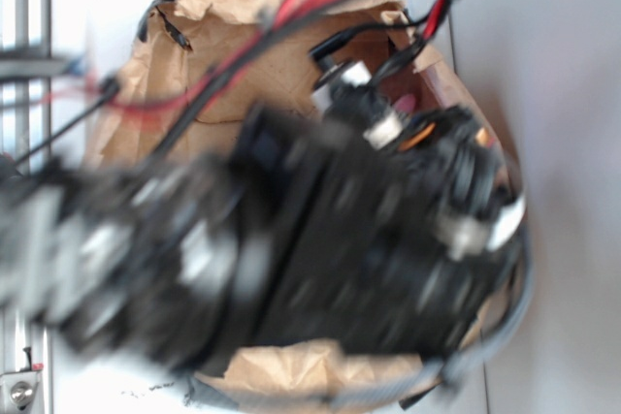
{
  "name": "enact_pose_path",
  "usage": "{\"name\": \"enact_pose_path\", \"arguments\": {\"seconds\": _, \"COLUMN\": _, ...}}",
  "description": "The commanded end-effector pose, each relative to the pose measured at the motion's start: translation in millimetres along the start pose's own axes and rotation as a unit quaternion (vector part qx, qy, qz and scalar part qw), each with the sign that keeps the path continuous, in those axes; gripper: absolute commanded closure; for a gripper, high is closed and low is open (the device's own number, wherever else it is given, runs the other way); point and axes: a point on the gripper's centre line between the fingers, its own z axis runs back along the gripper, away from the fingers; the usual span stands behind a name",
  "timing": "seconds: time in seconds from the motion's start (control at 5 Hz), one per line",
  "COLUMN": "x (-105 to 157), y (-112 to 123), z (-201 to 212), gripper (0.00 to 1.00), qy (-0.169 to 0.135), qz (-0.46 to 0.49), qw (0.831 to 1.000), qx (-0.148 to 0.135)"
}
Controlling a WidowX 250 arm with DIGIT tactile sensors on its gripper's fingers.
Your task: Grab the pink bunny.
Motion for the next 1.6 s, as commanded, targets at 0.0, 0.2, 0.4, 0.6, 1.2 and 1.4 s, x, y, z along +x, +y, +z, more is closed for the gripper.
{"name": "enact_pose_path", "arguments": {"seconds": 0.0, "x": 7.0, "y": 33.9, "z": -5.4, "gripper": 0.0, "qy": 0.097, "qz": 0.059, "qw": 0.992, "qx": -0.059}}
{"name": "enact_pose_path", "arguments": {"seconds": 0.2, "x": 7.0, "y": 33.9, "z": -5.4, "gripper": 0.0, "qy": 0.097, "qz": 0.059, "qw": 0.992, "qx": -0.059}}
{"name": "enact_pose_path", "arguments": {"seconds": 0.4, "x": 7.0, "y": 33.9, "z": -5.4, "gripper": 0.0, "qy": 0.097, "qz": 0.059, "qw": 0.992, "qx": -0.059}}
{"name": "enact_pose_path", "arguments": {"seconds": 0.6, "x": 7.0, "y": 33.9, "z": -5.4, "gripper": 0.0, "qy": 0.097, "qz": 0.059, "qw": 0.992, "qx": -0.059}}
{"name": "enact_pose_path", "arguments": {"seconds": 1.2, "x": 3.2, "y": 13.5, "z": 3.9, "gripper": 0.0, "qy": 0.102, "qz": 0.164, "qw": 0.966, "qx": -0.174}}
{"name": "enact_pose_path", "arguments": {"seconds": 1.4, "x": 6.6, "y": 8.4, "z": -0.6, "gripper": 0.0, "qy": 0.115, "qz": 0.183, "qw": 0.961, "qx": -0.176}}
